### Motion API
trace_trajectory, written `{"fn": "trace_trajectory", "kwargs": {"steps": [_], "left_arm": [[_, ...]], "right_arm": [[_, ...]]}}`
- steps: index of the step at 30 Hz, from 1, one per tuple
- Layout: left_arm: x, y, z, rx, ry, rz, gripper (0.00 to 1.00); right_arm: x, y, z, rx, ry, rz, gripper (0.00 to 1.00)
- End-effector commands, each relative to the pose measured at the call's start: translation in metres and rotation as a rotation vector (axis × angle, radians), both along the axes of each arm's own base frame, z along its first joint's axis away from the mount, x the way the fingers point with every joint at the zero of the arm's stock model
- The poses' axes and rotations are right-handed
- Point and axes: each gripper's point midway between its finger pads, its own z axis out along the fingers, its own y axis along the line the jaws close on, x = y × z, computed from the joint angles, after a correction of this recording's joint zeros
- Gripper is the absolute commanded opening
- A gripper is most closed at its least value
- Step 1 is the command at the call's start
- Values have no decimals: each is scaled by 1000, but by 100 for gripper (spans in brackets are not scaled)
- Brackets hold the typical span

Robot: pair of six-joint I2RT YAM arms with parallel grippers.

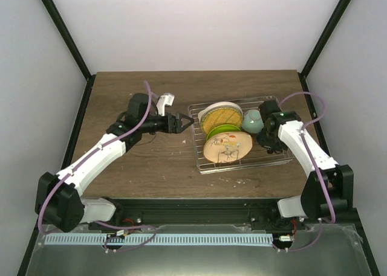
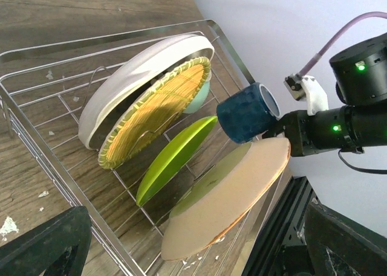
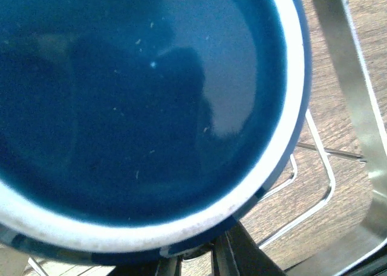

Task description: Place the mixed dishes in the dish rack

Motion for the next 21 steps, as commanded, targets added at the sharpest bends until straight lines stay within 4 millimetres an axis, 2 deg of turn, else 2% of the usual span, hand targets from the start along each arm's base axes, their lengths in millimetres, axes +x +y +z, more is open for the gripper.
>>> {"fn": "trace_trajectory", "kwargs": {"steps": [1, 7, 12, 21], "left_arm": [[-1, -2, 3, -14, -35, -28, 97], [-1, -1, 4, -14, -37, -25, 97], [-1, -2, 5, -13, -34, -23, 97], [-1, -2, 6, -14, -36, -22, 97]], "right_arm": [[10, 6, -6, 4, -17, -12, 1], [18, 13, -13, 17, -14, 15, 1], [18, 13, -15, 14, -10, 26, 15], [17, 15, -17, 25, 3, 40, 27]]}}
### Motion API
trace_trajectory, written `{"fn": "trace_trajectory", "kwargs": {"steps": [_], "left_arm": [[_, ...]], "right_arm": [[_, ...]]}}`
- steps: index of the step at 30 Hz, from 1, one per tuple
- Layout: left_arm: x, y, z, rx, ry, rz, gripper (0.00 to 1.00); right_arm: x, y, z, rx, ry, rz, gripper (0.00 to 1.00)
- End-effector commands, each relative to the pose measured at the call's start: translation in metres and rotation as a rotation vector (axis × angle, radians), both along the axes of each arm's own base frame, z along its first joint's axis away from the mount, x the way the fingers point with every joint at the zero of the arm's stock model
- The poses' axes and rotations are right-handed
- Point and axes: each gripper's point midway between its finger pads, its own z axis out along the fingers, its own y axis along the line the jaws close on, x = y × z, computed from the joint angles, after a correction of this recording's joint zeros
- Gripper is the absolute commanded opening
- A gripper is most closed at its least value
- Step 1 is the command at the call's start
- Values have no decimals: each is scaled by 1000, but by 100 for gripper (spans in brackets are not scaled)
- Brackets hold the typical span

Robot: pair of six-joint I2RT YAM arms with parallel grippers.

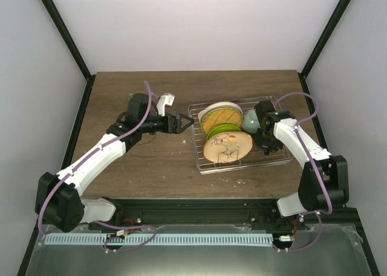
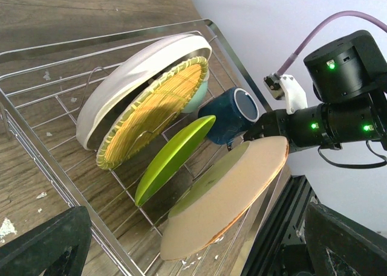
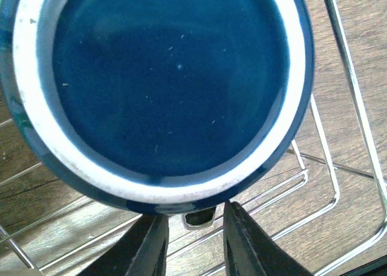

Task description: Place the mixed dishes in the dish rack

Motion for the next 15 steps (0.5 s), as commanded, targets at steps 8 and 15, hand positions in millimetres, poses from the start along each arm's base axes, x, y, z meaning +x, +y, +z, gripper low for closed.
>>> {"fn": "trace_trajectory", "kwargs": {"steps": [8, 15], "left_arm": [[0, 0, 2, -6, -26, -11, 97], [1, -1, -1, -4, -20, -11, 97]], "right_arm": [[0, 6, 10, 27, -30, 16, 46], [-2, 15, 30, 53, -67, 50, 68]]}}
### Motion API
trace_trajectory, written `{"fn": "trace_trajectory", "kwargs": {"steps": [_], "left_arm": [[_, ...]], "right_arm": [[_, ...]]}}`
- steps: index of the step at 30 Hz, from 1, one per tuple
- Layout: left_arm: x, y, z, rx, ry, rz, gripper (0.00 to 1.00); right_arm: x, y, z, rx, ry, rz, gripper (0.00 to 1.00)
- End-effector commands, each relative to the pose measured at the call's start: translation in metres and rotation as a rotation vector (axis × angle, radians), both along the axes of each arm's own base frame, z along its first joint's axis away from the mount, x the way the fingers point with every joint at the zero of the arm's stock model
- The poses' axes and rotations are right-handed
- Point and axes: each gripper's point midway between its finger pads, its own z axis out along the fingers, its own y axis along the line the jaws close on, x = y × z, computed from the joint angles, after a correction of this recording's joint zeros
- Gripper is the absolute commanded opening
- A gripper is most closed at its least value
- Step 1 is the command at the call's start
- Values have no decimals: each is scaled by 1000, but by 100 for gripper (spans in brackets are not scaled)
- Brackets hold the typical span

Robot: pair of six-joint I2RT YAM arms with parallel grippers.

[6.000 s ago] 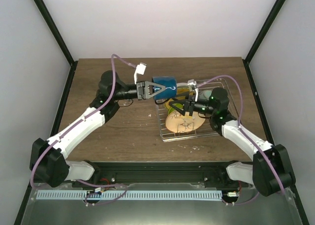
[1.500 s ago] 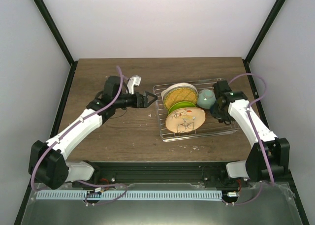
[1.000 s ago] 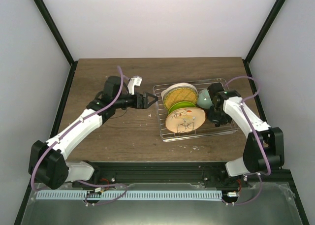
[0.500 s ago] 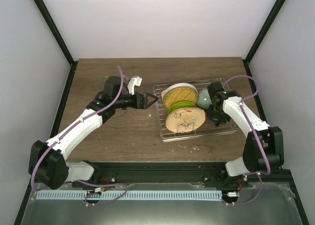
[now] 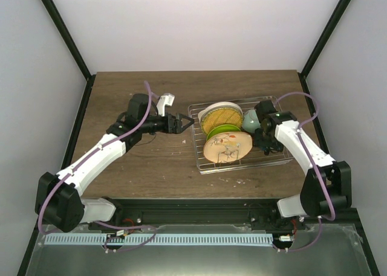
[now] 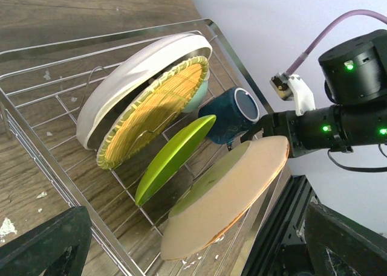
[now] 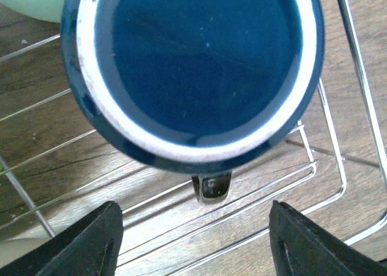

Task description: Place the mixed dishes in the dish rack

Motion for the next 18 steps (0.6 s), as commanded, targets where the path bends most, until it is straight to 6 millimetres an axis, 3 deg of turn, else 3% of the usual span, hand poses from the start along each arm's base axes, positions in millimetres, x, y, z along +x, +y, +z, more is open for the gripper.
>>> {"fn": "trace_trajectory", "kwargs": {"steps": [1, 11, 15, 18], "left_arm": [[1, -1, -1, -5, -21, -10, 97], [2, 1, -8, 15, -7, 1, 97], [8, 9, -18, 69, -3, 52, 97], [11, 17, -21, 108, -4, 89, 97]], "right_arm": [[0, 8, 24, 18, -50, 30, 71], [1, 11, 71, 32, -166, 60, 90], [9, 5, 94, -1, -250, 59, 100], [22, 4, 114, -12, -347, 72, 100]]}}
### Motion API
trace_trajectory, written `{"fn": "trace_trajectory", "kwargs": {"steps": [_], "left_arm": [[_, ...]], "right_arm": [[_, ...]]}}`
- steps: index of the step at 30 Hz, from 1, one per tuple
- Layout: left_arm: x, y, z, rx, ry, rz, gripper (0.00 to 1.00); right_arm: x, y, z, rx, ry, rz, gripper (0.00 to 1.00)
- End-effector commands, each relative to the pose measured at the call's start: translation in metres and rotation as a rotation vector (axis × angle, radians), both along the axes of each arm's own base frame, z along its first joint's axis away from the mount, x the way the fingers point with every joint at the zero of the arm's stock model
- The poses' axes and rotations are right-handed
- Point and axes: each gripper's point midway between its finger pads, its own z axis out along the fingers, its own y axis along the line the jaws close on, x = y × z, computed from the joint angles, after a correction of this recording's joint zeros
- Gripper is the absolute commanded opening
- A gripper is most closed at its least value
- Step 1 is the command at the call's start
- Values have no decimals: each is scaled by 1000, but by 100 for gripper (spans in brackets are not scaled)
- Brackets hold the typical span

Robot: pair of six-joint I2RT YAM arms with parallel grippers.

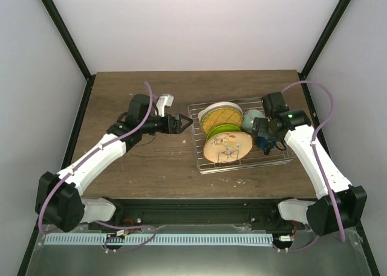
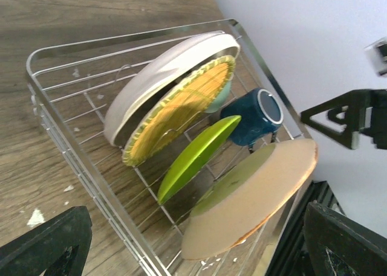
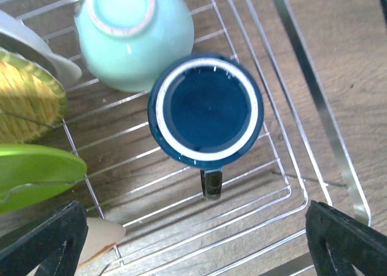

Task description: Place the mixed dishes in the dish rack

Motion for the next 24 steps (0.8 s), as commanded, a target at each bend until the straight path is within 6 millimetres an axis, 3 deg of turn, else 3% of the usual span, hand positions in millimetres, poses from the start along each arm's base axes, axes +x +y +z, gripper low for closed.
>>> {"fn": "trace_trajectory", "kwargs": {"steps": [1, 8, 12, 16, 21, 24], "left_arm": [[6, 13, -11, 77, -6, 63, 97], [17, 35, 3, 162, -53, 159, 97], [23, 52, 11, 169, -63, 197, 98], [39, 85, 18, 97, -37, 262, 98], [67, 153, 4, -2, 69, 454, 98], [75, 194, -16, 65, 122, 613, 99]], "right_arm": [[21, -4, 43, -36, -172, 11, 100], [52, -21, 75, -120, -341, -26, 100], [69, -42, 91, -130, -452, -56, 100], [84, -72, 97, -84, -535, -95, 100], [94, -108, 69, 5, -523, -152, 100], [93, -128, 43, 73, -514, -206, 100]]}}
